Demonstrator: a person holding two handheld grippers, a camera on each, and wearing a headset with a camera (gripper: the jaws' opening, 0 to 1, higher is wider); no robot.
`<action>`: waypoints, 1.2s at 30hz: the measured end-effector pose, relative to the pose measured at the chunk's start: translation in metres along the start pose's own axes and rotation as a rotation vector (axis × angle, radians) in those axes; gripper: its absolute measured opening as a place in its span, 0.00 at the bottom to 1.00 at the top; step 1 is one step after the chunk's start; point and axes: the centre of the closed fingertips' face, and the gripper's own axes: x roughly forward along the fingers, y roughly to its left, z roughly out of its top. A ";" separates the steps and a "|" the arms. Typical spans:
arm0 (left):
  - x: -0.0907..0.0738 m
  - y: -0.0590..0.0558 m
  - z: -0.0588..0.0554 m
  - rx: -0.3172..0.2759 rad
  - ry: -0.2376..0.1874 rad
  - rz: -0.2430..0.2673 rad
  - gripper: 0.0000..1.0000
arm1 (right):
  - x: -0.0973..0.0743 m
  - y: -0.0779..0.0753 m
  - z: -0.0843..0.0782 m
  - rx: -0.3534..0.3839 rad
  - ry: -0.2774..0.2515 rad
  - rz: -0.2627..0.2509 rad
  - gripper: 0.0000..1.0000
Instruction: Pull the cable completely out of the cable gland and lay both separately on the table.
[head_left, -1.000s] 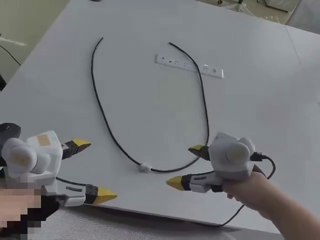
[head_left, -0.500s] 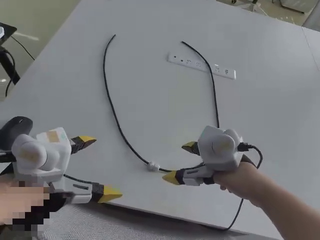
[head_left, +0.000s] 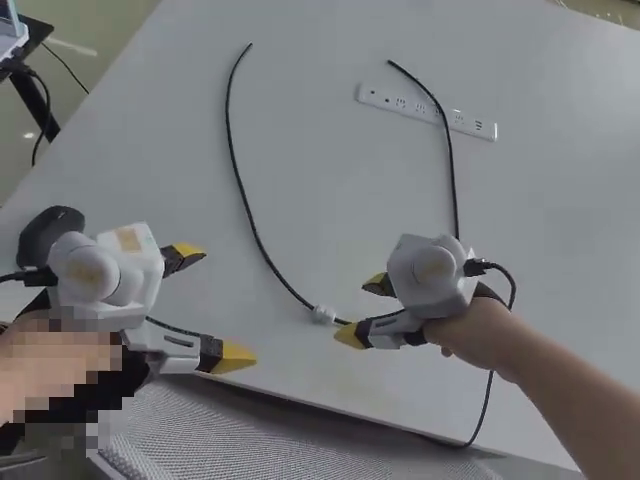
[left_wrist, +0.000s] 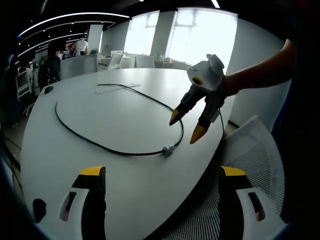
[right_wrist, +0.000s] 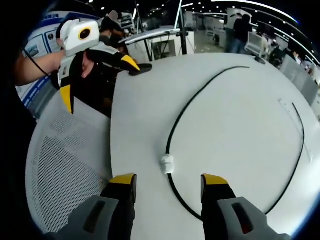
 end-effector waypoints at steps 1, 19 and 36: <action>0.000 0.001 -0.001 0.001 0.005 0.003 0.93 | 0.002 -0.002 0.000 0.001 0.001 0.000 0.49; 0.004 0.000 -0.009 -0.013 0.048 0.010 0.91 | 0.034 -0.001 -0.003 -0.053 0.070 0.042 0.36; 0.001 -0.001 -0.007 -0.059 0.044 0.010 0.89 | 0.045 -0.004 -0.012 -0.107 0.114 0.047 0.18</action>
